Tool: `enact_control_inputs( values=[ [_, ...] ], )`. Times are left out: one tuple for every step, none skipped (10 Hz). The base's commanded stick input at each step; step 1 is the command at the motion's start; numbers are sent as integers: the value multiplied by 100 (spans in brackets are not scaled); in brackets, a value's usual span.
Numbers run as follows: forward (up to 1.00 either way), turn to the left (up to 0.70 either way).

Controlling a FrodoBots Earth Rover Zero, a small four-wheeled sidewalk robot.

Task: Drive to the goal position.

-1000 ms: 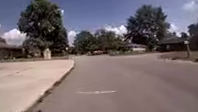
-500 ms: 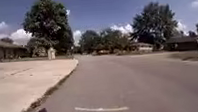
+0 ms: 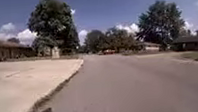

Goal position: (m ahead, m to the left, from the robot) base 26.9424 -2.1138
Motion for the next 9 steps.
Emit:
enact_control_inputs(
  values=[
    [100, 31],
    [100, 20],
    [100, 3],
    [100, 0],
    [100, 0],
    [100, 0],
    [100, 0],
    [100, 0],
    [100, 0]
  ],
)
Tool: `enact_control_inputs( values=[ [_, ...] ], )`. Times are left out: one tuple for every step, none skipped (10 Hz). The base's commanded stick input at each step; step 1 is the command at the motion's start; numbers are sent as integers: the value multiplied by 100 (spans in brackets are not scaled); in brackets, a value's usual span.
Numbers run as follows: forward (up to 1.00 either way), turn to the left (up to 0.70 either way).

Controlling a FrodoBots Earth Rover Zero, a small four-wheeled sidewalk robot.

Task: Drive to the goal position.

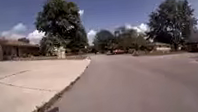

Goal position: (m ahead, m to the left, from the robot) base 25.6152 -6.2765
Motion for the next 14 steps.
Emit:
enact_control_inputs(
  values=[
    [100, 0],
    [100, 0],
    [100, 0],
    [100, 0],
    [100, 0],
    [100, 0],
    [100, 0],
    [100, 0],
    [100, 1],
    [100, 2],
    [100, 4],
    [100, 9],
    [100, 9],
    [100, 6]
  ],
)
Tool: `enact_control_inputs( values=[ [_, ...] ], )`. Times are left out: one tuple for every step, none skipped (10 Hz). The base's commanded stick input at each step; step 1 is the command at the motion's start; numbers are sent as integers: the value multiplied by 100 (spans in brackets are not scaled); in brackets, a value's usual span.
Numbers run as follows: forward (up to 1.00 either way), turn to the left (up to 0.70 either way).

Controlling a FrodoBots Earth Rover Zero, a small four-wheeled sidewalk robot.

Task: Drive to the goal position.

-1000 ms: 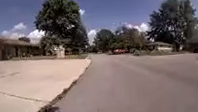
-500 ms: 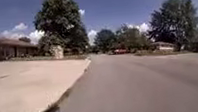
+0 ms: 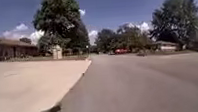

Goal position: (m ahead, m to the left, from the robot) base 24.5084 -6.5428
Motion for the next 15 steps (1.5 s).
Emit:
enact_control_inputs(
  values=[
    [100, 3],
    [100, 0],
    [100, 0],
    [100, 0],
    [100, 0],
    [100, 0],
    [100, 0],
    [100, 0],
    [100, 0],
    [100, 0],
    [100, 0],
    [100, 0],
    [100, 0],
    [100, 0],
    [100, 0]
  ],
)
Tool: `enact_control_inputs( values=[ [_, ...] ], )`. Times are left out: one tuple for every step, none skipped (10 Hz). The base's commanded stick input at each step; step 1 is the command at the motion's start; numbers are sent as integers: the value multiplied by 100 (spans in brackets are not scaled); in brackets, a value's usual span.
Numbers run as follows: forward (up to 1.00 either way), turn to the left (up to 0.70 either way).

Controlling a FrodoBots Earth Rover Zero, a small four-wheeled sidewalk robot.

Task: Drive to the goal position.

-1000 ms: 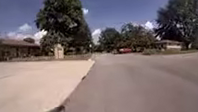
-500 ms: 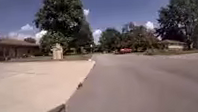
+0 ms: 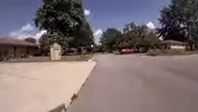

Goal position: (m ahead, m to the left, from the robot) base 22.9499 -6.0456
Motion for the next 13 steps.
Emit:
enact_control_inputs(
  values=[
    [100, 0],
    [100, 0],
    [100, 0],
    [100, 0],
    [100, 0],
    [100, 0],
    [100, -10],
    [100, -24],
    [100, -14],
    [100, -3],
    [100, 0],
    [100, 0],
    [100, 0]
  ],
)
